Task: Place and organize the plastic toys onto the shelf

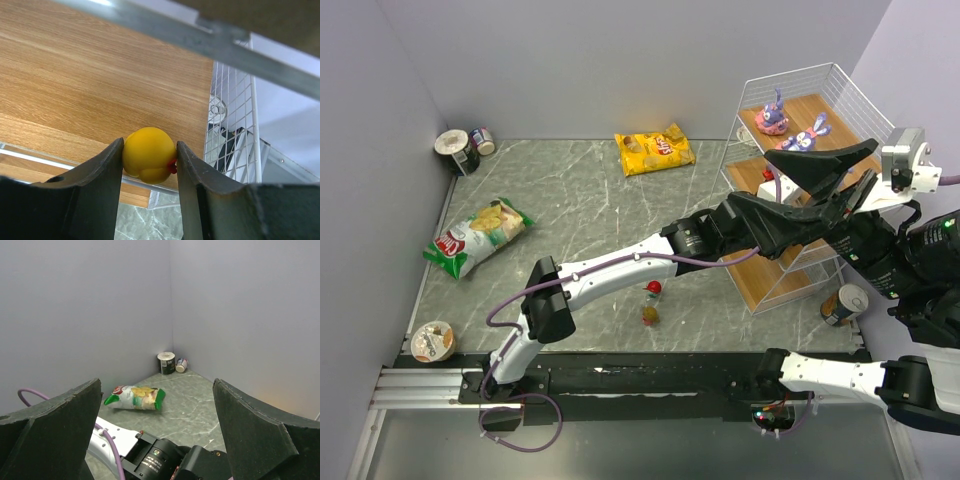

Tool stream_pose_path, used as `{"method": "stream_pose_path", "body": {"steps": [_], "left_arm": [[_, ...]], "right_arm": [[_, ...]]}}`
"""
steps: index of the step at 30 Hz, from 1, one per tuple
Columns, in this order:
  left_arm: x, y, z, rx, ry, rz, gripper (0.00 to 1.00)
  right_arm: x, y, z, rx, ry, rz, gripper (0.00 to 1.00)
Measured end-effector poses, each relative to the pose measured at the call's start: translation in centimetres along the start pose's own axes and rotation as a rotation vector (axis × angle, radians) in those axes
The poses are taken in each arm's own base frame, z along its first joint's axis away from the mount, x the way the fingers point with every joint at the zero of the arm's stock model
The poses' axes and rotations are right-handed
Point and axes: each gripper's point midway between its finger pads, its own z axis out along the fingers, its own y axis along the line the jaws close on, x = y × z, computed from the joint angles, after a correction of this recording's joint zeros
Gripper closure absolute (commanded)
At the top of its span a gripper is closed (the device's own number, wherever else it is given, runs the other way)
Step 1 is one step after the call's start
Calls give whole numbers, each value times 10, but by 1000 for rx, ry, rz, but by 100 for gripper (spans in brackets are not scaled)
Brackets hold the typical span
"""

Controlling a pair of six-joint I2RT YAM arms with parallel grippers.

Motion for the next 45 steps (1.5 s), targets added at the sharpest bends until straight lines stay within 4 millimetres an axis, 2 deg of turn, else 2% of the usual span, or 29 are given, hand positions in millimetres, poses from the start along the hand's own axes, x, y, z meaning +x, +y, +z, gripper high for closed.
{"method": "stream_pose_path", "body": {"steps": [17, 25, 34, 38, 40, 45], "left_arm": [[-1, 1, 0, -6, -3, -6, 39], [-2, 2, 0, -12, -10, -3, 39], [-1, 2, 1, -14, -13, 1, 28], [4, 4, 4, -14, -20, 6, 19], [13, 7, 3, -16, -14, 8, 18], [14, 8, -7, -9, -38, 17, 15]], "right_arm": [[1, 0, 0, -3, 0, -17, 2], [4, 1, 0, -9, 4, -25, 2], [4, 0, 0, -8, 3, -35, 2], [4, -1, 0, -2, 4, -36, 2], [5, -2, 1, 5, 7, -38, 1], [7, -6, 2, 29, 18, -40, 1]]}}
